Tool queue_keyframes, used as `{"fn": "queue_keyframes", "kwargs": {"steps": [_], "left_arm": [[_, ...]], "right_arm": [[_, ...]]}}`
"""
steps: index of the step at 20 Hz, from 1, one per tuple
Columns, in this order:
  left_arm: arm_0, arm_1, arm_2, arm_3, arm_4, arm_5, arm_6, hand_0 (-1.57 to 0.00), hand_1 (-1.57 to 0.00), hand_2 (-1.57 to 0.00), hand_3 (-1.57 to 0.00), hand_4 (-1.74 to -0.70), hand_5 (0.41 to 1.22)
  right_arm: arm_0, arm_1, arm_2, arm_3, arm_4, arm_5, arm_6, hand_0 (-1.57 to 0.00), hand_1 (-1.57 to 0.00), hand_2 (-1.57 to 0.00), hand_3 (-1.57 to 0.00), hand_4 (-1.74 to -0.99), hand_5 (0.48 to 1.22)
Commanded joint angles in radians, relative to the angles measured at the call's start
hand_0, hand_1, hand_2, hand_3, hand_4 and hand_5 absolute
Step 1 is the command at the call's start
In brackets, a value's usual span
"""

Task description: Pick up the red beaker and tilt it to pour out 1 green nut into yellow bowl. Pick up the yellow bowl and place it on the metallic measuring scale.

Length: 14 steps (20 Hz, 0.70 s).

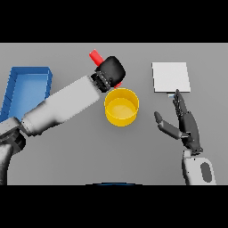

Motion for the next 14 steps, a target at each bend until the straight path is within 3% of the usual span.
{"fn": "queue_keyframes", "kwargs": {"steps": [1, 5, 7, 10, 14], "left_arm": [[-0.006, 0.005, -0.025, 0.016, -0.018, 0.022, -0.014, -1.57, -1.57, -1.57, -1.51, -1.73, 1.221], [-0.051, -0.011, -0.122, 0.033, -0.064, -0.009, -0.024, -1.57, -1.57, -1.57, -1.55, -1.74, 1.221], [-0.076, -0.009, -0.172, 0.039, -0.082, -0.018, -0.059, -1.57, -1.57, -1.57, -1.55, -1.74, 1.221], [-0.099, -0.041, -0.21, 0.053, -0.086, -0.046, -0.048, -1.57, -1.57, -1.57, -1.56, -1.74, 1.221], [-0.148, -0.056, -0.271, 0.099, -0.102, -0.05, -0.065, -1.57, -1.57, -1.57, -1.57, -1.74, 1.221]], "right_arm": [[-0.003, 0.0, -0.004, 0.001, -0.005, -0.001, -0.002, 0.0, 0.0, 0.0, 0.0, -1.297, 0.602], [0.013, -0.005, 0.0, -0.009, -0.001, 0.005, -0.026, 0.0, 0.0, 0.0, 0.0, -1.283, 0.602], [0.023, -0.011, -0.002, -0.014, -0.002, 0.007, -0.019, 0.0, 0.0, 0.0, 0.0, -1.29, 0.607], [0.007, -0.005, -0.002, 0.011, 0.014, -0.006, -0.012, 0.0, 0.0, 0.0, 0.0, -1.28, 0.601], [0.002, -0.01, -0.004, 0.014, 0.023, -0.014, -0.046, 0.0, 0.0, 0.0, 0.0, -1.274, 0.592]]}}
